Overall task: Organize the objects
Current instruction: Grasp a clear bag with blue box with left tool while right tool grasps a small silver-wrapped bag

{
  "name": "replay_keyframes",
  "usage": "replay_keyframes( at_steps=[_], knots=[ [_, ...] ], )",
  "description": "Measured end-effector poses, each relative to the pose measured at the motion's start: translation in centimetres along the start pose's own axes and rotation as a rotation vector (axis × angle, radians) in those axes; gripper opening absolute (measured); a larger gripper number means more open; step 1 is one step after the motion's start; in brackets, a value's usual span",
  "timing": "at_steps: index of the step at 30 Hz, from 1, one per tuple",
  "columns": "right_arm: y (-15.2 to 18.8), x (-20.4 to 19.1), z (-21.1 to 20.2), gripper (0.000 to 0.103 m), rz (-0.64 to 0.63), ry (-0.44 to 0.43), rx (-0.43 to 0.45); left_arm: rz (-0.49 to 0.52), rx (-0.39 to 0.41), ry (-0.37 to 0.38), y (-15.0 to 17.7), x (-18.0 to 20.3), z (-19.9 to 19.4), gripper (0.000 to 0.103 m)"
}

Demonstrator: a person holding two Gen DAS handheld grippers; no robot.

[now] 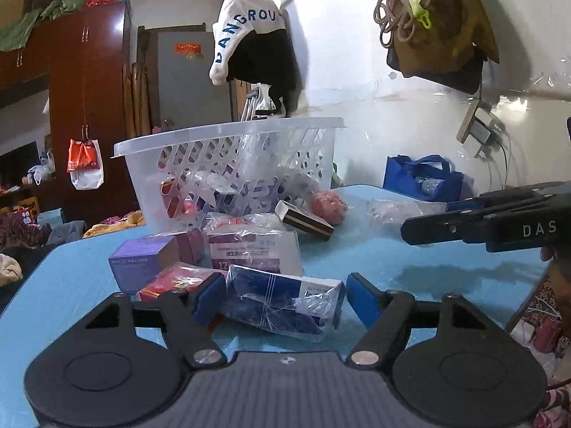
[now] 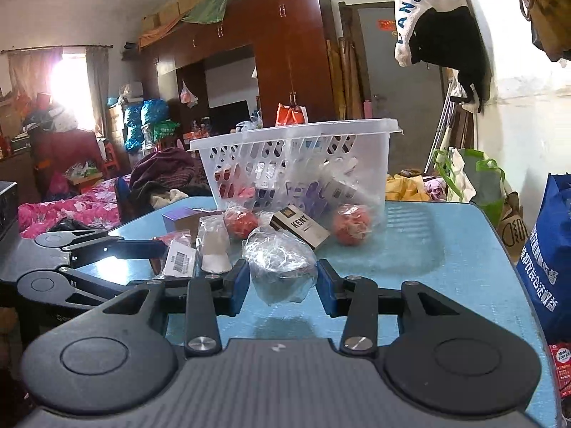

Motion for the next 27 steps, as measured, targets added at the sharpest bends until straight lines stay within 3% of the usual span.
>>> replay_keyframes(
  at_steps=[11, 14, 18, 27],
  knots=[
    [0.0, -0.1, -0.1, 0.045, -0.001, -0.009, 0.000, 0.020, -0.018, -0.024, -0.3, 0.6, 1.0, 0.078],
    [0.0, -0.1, -0.1, 0.045, -0.003, -0.007, 0.000, 0.012, -0.013, -0.024, -0.2, 0.5, 0.9, 0.075],
    [-0.1, 0.0, -0.4, 0.045, -0.002, -0.003, 0.007, -0.018, 0.035, 0.010, -0.5, 0.3, -0.3, 0.070],
    [-0.6, 0.4, -1.0, 0.045, 0.003, 0.010, 0.025, -0.007, 0.129, -0.004, -1.6, -0.1, -2.5, 0.069]
  ],
)
Point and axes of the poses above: each gripper's, at about its wrist camera, not at the fingertips, and z roughly the way its jaws point, x to its right, y to its underside, the point moved 7 cm from there along z, roughly the way its jaws point, and after that the axes turned 10 degrees about -z, right-handed, at the moved point
